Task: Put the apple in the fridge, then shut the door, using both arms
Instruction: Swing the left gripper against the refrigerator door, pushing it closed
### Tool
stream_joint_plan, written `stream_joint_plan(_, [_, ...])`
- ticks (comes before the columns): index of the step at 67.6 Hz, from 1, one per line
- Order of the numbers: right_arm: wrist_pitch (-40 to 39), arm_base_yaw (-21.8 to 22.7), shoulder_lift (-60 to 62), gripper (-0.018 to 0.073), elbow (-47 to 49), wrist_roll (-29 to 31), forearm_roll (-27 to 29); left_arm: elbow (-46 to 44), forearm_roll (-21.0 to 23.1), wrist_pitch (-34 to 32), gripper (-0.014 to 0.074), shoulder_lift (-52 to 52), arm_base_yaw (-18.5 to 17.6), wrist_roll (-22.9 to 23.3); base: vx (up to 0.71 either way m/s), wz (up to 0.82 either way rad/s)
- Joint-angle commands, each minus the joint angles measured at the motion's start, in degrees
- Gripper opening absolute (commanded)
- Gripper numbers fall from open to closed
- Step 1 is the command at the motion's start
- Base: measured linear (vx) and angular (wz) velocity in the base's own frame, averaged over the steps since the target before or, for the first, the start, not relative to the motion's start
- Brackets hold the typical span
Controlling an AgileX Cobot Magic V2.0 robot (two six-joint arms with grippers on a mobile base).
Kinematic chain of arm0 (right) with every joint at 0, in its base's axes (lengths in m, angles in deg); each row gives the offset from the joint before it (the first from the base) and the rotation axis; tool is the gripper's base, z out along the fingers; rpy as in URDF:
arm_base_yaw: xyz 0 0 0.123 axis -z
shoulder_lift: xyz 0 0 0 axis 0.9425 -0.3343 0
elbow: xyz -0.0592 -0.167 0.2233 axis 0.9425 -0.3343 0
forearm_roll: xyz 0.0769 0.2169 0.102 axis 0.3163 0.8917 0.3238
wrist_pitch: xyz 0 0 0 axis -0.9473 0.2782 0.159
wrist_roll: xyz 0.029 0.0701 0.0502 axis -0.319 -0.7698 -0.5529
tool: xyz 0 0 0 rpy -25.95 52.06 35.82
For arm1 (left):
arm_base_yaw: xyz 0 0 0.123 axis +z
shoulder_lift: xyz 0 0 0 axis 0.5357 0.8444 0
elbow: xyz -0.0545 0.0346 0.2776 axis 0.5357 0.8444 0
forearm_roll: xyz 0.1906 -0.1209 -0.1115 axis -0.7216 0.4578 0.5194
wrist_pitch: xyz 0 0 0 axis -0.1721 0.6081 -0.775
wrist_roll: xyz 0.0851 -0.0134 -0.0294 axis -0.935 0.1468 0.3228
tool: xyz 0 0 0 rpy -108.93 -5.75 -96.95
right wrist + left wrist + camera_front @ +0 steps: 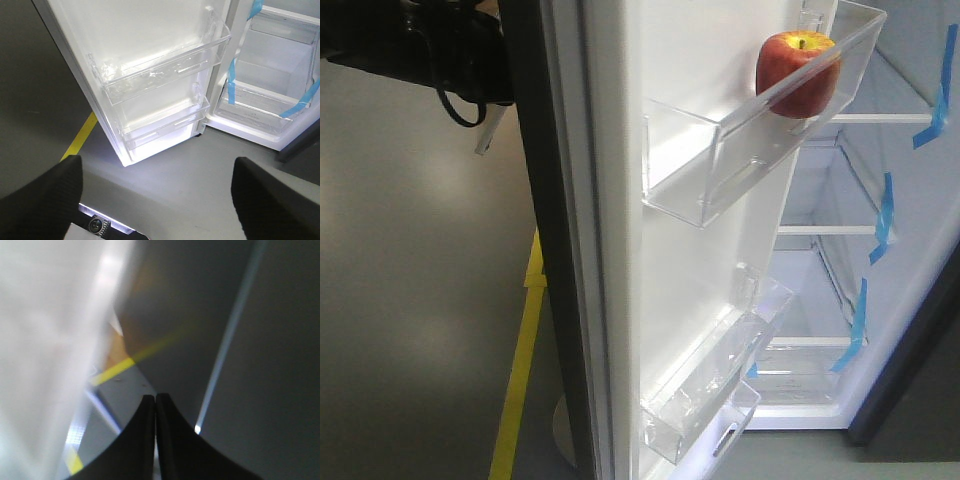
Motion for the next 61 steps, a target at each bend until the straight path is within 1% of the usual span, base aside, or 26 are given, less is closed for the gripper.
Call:
stream_joint_plan(1, [-3.06,0.11,-0.67,0.0580,1.26,0.21,-0.06,-1.83,2.19,-1.76,-0.0006,-2.67,-3.02,-0.16,0.00,0.00])
stream_joint_plan(11, [-3.06,0.11,-0.67,0.0580,1.26,0.21,-0.06,-1.83,2.81,-1.44,-0.0006,-2.67,-7.00,-0.20,0.00,0.00])
stream_joint_plan(13, [-3.06,0.11,-0.67,0.0580,1.26,0.21,-0.06,-1.83,3.49,-1.39,-0.0006,-2.67,-7.96,-0.29,0.00,0.00])
stream_joint_plan(20, [-2.98,0.11,-0.67,0.0580,1.26,0.21,-0.06,-1.83,7.06,-1.29,-0.0006,-2.67,-10.71,-2.76,0.00,0.00])
stream_joint_plan(27, [-2.98,0.11,-0.67,0.0580,1.26,0.21,-0.06,-1.83,12.64,-1.48,-0.0006,-2.67,-13.10,-6.61,0.00,0.00])
stream_joint_plan(37, [-3.07,0.11,-0.67,0.0580,1.26,0.21,-0.06,-1.83,22.92,-1.83,-0.0006,-2.67,-15.93,-13.96,0.00,0.00])
stream_joint_plan(38, [-3.07,0.11,-0.67,0.0580,1.26,0.21,-0.06,-1.83,24.69,-1.89,-0.0006,-2.67,-16.21,-15.34,0.00,0.00])
stream_joint_plan(43, [-3.07,0.11,-0.67,0.0580,1.26,0.21,-0.06,-1.83,29.88,-2.46,-0.0006,-2.62,-17.48,-19.79,0.00,0.00])
stream_joint_plan(52, [-3.07,0.11,-0.67,0.0580,1.26,0.21,-0.06,-1.83,35.96,-2.78,-0.0006,-2.62,-19.03,-24.95,0.00,0.00])
stream_joint_plan(57, [-3.07,0.11,-0.67,0.0580,1.26,0.21,-0.06,-1.83,37.70,-3.58,-0.0006,-2.62,-19.50,-26.61,0.00,0.00])
stream_joint_plan(61, [-3.07,0.11,-0.67,0.0580,1.26,0.21,-0.06,-1.83,38.86,-4.55,-0.0006,-2.55,-19.57,-26.97,0.00,0.00])
